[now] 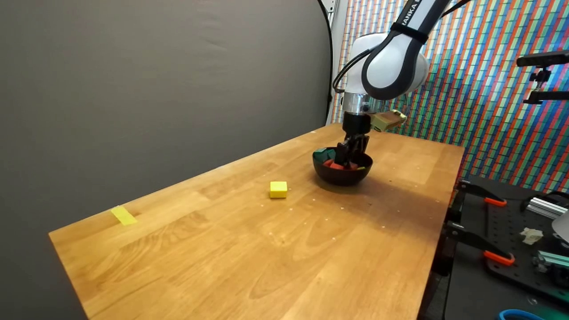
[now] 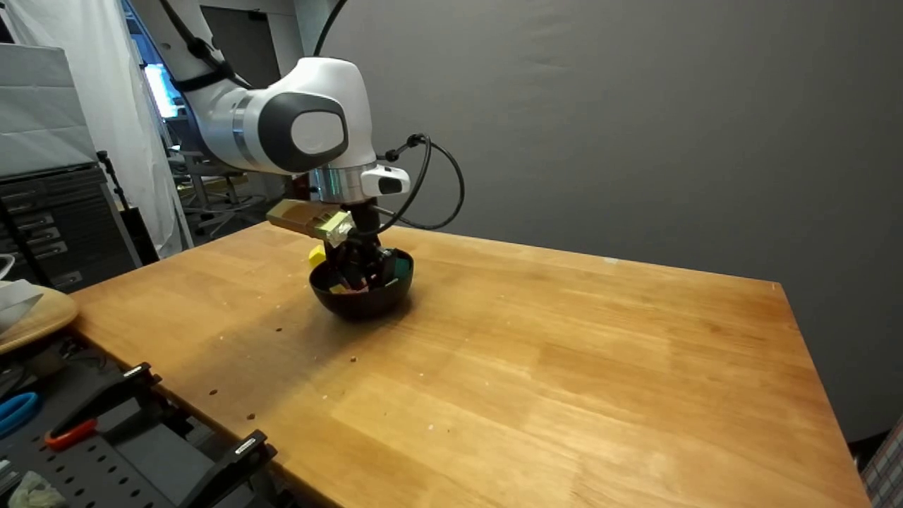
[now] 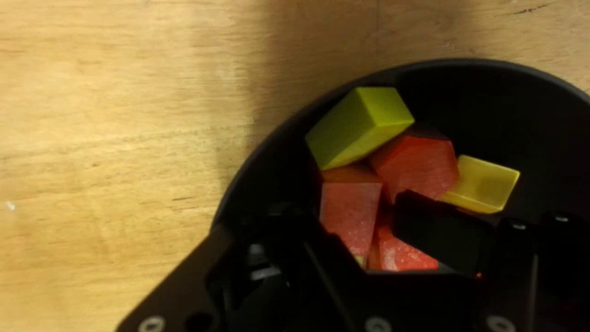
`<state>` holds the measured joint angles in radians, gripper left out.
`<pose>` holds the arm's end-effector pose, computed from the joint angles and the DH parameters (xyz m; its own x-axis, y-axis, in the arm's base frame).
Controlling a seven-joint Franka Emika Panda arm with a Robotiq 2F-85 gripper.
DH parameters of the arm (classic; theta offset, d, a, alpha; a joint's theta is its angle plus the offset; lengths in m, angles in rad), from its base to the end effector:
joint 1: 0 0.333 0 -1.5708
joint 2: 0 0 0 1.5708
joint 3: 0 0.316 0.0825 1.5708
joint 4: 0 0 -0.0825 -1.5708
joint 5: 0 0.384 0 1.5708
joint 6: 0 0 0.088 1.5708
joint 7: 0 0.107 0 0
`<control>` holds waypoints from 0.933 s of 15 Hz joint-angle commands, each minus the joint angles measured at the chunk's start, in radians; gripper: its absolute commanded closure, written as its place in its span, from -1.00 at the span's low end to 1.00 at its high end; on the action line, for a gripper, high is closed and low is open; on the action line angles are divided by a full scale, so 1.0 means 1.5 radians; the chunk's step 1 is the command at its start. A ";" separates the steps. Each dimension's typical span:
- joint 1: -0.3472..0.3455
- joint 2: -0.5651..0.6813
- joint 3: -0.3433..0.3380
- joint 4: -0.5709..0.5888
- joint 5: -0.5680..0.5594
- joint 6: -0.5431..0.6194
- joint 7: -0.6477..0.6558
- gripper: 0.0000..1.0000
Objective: Move the blocks in the black bowl and put them around the bowl
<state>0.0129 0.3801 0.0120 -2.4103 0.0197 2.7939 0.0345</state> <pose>0.4917 0.0117 0.1570 0.9996 -0.0290 0.0030 -0.0290 -0.9995 -0.0113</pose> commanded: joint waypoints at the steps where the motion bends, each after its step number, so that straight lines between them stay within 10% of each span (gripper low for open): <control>1: 0.005 0.010 -0.008 0.011 -0.010 0.004 -0.001 0.21; 4: 0.004 -0.019 -0.007 -0.003 -0.010 -0.003 -0.002 0.20; 11: -0.009 -0.169 -0.006 -0.064 -0.001 -0.002 -0.011 0.98; 14: -0.014 -0.183 -0.002 -0.070 0.018 -0.002 -0.014 0.30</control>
<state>0.0003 0.1655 0.0083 -2.4728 0.0265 2.7903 0.0314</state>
